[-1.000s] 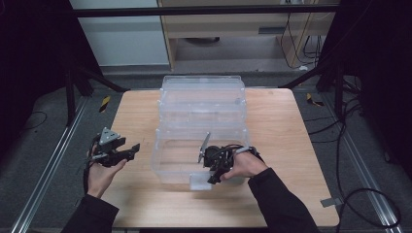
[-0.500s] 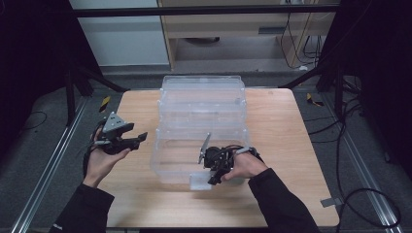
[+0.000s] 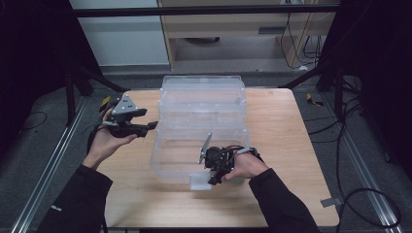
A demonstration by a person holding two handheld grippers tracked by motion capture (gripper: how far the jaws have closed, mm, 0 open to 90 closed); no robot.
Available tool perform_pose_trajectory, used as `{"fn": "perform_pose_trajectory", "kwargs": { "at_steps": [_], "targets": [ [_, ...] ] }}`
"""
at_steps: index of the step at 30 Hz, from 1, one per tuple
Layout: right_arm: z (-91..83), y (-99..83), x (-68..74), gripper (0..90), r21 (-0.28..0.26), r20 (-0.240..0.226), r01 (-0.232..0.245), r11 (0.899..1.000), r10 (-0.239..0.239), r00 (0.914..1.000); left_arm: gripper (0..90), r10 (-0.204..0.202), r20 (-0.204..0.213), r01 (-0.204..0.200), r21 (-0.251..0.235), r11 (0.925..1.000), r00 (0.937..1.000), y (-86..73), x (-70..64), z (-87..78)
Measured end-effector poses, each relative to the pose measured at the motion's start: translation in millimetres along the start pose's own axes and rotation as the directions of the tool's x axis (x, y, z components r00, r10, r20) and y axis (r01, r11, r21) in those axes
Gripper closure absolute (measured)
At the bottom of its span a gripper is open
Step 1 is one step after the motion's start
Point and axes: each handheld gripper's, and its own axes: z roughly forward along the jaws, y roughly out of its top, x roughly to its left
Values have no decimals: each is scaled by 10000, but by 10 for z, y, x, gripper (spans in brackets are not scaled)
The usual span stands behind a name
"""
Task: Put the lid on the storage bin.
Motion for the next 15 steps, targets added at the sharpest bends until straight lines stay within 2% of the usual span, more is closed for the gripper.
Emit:
{"fn": "perform_pose_trajectory", "kwargs": {
  "at_steps": [5,6,10,15],
  "targets": [
    [-1,0,0,623,1,-41,1,10000,-1,10000,369,345,510,-335,-207,9992,9981,143,44,32],
    [-1,-1,-1,624,-4,-43,10,10000,-10,10000,371,545,559,-537,-152,9984,9969,178,53,34],
    [0,-3,-4,623,-26,-52,29,10000,-29,10000,372,1167,732,-1164,-82,9932,9905,326,50,84],
    [0,-6,3,623,-63,-19,52,10000,-52,10000,374,1664,929,-1688,184,9855,9817,497,77,173]
  ]
}}
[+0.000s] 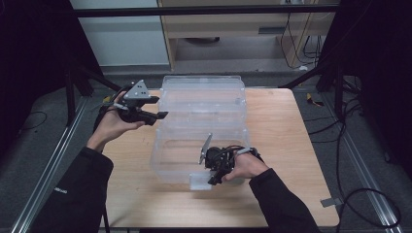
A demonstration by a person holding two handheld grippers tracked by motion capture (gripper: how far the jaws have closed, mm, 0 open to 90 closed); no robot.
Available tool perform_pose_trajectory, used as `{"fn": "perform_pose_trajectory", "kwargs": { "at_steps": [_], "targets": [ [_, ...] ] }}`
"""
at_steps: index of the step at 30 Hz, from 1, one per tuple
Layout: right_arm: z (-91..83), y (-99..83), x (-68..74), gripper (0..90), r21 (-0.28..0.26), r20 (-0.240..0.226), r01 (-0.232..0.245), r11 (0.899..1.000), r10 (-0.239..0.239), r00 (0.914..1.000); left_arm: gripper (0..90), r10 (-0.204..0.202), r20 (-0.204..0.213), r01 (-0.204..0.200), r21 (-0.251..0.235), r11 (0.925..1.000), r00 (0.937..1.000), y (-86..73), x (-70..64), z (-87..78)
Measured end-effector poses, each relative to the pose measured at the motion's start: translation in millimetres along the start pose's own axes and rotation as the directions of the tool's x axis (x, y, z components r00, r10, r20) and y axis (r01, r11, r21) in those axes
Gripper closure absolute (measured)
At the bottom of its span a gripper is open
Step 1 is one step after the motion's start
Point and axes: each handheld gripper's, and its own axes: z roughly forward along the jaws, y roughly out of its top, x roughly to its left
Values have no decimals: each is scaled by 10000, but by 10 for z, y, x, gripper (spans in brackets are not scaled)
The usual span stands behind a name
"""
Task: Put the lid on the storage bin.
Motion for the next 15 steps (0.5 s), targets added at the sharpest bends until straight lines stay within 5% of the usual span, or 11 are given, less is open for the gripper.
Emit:
{"fn": "perform_pose_trajectory", "kwargs": {
  "at_steps": [8,15],
  "targets": [
    [0,-2,-2,624,-10,-24,25,10000,-25,10000,394,674,186,-684,554,9961,9976,159,84,146],
    [1,-2,-6,624,-15,-55,24,10000,-24,10000,452,1372,787,-1447,999,9844,9874,268,99,304]
  ]
}}
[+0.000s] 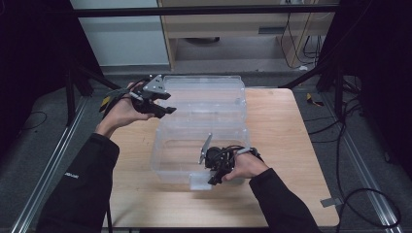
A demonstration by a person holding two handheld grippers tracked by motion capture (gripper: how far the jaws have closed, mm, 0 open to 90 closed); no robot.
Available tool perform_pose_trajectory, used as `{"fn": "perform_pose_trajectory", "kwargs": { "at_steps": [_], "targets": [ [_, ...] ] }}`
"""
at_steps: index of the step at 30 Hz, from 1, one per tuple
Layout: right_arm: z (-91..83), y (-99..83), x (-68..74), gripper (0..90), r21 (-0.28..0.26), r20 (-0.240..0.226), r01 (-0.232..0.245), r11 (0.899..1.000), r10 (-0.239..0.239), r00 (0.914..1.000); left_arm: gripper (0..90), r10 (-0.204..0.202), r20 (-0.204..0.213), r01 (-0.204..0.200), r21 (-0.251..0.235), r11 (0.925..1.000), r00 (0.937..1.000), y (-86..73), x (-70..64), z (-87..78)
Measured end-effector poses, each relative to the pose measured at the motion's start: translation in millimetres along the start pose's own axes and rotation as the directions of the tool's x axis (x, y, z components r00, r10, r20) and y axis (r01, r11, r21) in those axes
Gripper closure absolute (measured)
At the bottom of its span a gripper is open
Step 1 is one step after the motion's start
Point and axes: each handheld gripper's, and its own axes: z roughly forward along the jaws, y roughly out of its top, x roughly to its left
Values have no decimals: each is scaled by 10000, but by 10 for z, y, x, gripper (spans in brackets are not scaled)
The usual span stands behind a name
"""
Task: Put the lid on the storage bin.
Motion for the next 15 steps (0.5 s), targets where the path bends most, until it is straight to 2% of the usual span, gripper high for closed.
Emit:
{"fn": "perform_pose_trajectory", "kwargs": {
  "at_steps": [2,7,9,10,11,14,15],
  "targets": [
    [1,-1,0,624,-5,4,5,10000,-5,10000,461,269,146,-271,147,9995,9995,39,13,41],
    [0,-3,-5,624,-3,-22,33,10000,-33,10000,495,580,344,-594,425,9973,9977,110,37,157],
    [1,-4,-7,624,-18,-22,38,10000,-38,10000,508,904,392,-929,684,9933,9951,145,47,228],
    [1,-2,-6,624,-11,-25,43,10000,-43,10000,522,904,392,-929,684,9933,9951,145,47,228],
    [0,-3,-6,624,-4,-23,61,10000,-61,10000,531,1101,538,-1145,868,9896,9925,168,58,263],
    [0,-4,-7,624,-12,-29,74,10000,-75,10000,559,1327,634,-1387,1036,9849,9891,195,58,329],
    [1,-4,-9,624,-25,-40,93,10000,-93,9999,574,1326,658,-1386,968,9856,9890,197,54,358]
  ]
}}
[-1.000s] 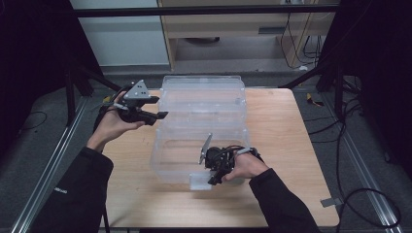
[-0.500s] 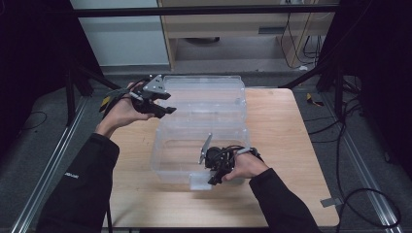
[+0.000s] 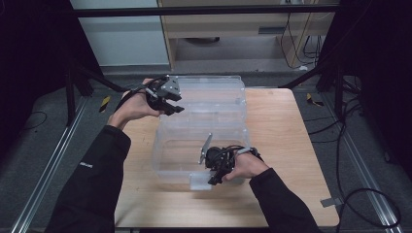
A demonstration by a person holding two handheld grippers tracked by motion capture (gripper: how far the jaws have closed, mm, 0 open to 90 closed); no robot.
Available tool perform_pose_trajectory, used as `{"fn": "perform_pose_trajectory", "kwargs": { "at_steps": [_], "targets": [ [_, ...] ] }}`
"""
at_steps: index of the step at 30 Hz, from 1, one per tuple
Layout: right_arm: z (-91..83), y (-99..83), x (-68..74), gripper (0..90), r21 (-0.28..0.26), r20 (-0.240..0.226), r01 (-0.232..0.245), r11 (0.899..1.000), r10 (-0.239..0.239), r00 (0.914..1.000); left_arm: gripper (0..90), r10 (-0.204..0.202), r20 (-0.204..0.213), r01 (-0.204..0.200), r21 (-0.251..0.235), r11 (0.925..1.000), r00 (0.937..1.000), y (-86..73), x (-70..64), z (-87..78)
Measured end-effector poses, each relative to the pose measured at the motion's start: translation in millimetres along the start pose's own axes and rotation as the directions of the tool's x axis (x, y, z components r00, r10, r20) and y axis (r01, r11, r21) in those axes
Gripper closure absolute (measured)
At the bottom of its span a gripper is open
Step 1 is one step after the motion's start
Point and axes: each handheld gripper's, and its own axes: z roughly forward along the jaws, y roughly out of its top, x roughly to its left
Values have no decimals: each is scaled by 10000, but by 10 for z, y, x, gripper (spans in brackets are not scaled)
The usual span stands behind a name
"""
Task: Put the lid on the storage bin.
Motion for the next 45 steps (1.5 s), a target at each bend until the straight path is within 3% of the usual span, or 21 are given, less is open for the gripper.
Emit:
{"fn": "perform_pose_trajectory", "kwargs": {
  "at_steps": [8,15,27,40,45],
  "targets": [
    [1,1,0,623,22,1,-13,10000,13,10000,655,294,332,-304,317,9990,9990,39,-9,154],
    [1,0,-3,625,34,-39,-55,10000,56,10000,759,450,528,-483,641,9968,9976,61,-10,194],
    [2,-9,11,625,-67,57,-30,10000,30,10000,815,1272,536,-1336,1410,9810,9904,178,-34,214],
    [2,-13,5,626,-92,65,-12,10000,13,10000,856,1567,915,-1707,1724,9701,9834,242,-38,193],
    [2,-18,8,628,-128,80,-4,9999,5,10000,864,1597,1050,-1761,1720,9692,9816,246,-30,183]
  ]
}}
